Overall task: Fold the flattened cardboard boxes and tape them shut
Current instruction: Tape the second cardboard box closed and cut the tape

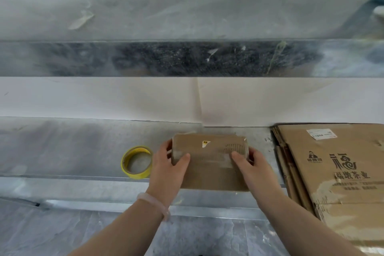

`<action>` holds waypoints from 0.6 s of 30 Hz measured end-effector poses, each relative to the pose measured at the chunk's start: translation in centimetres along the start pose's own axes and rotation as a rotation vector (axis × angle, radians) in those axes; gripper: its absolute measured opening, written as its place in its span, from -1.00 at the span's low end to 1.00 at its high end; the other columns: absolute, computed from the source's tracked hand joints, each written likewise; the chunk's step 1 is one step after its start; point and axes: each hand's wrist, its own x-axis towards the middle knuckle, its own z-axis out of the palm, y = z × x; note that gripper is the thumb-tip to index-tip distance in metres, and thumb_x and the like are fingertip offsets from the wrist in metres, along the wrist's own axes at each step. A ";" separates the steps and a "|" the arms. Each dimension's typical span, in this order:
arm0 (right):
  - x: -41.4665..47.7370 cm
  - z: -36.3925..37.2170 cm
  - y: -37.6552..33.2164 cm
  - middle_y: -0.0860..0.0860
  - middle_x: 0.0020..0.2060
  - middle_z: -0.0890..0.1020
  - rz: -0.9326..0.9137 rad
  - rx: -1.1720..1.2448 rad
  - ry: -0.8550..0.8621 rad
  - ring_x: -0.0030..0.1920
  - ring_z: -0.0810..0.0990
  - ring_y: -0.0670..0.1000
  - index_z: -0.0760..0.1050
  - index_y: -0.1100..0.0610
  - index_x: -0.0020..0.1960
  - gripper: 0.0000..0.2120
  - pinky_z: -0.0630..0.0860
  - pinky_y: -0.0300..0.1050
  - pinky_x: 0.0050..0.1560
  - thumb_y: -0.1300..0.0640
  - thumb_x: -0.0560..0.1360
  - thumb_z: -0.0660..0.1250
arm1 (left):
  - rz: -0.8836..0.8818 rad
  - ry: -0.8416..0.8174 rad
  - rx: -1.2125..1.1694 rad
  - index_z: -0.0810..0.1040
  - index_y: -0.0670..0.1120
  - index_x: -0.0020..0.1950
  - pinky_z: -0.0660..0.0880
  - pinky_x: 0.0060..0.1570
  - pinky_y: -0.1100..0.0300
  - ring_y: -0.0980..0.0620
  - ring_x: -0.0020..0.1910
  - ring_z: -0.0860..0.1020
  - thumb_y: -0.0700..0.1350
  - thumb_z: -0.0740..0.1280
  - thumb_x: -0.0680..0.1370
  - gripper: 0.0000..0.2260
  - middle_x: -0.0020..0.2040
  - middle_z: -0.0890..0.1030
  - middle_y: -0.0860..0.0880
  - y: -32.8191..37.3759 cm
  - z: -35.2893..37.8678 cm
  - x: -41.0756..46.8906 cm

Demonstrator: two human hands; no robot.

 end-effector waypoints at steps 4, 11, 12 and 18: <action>-2.4 -1.5 -2.0 -0.23 0.14 0.58 -0.119 0.272 0.050 0.10 0.53 -0.29 0.47 -0.19 0.25 -0.63 0.45 -0.26 0.01 -0.26 0.48 0.31 | 0.145 0.062 -0.068 0.27 0.16 0.44 0.39 -0.01 0.52 0.43 0.15 0.39 0.25 0.38 0.39 -0.34 0.23 0.38 0.22 2.8 -1.7 -2.1; -0.7 -2.9 -3.3 -0.15 0.35 0.48 -0.392 0.245 -0.158 0.36 0.44 -0.18 0.39 -0.18 0.39 -0.45 0.41 -0.06 0.33 0.08 0.43 0.39 | 0.270 -0.028 -0.151 0.37 -0.01 0.38 0.47 0.27 -0.01 0.05 0.30 0.46 -0.30 0.44 0.46 -0.45 0.30 0.44 0.01 2.6 -2.8 -0.8; -0.3 -2.9 -2.7 -0.14 0.34 0.49 -0.393 0.246 -0.204 0.37 0.44 -0.16 0.40 -0.18 0.37 -0.47 0.39 -0.05 0.35 0.17 0.46 0.39 | 0.240 -0.046 -0.167 0.37 -0.04 0.38 0.46 0.27 -0.07 0.01 0.29 0.47 -0.34 0.43 0.46 -0.45 0.30 0.48 -0.02 1.8 -2.8 -0.5; -0.4 -2.3 1.7 -0.09 0.22 0.57 -0.215 0.249 -0.228 0.31 0.50 -0.09 0.44 -0.11 0.32 -0.66 0.41 0.04 0.37 0.18 0.60 0.30 | 0.119 -0.049 -0.189 0.39 0.08 0.32 0.56 0.09 0.15 0.01 0.24 0.50 -0.48 0.30 0.49 -0.43 0.21 0.51 0.01 -3.5 -3.0 -1.3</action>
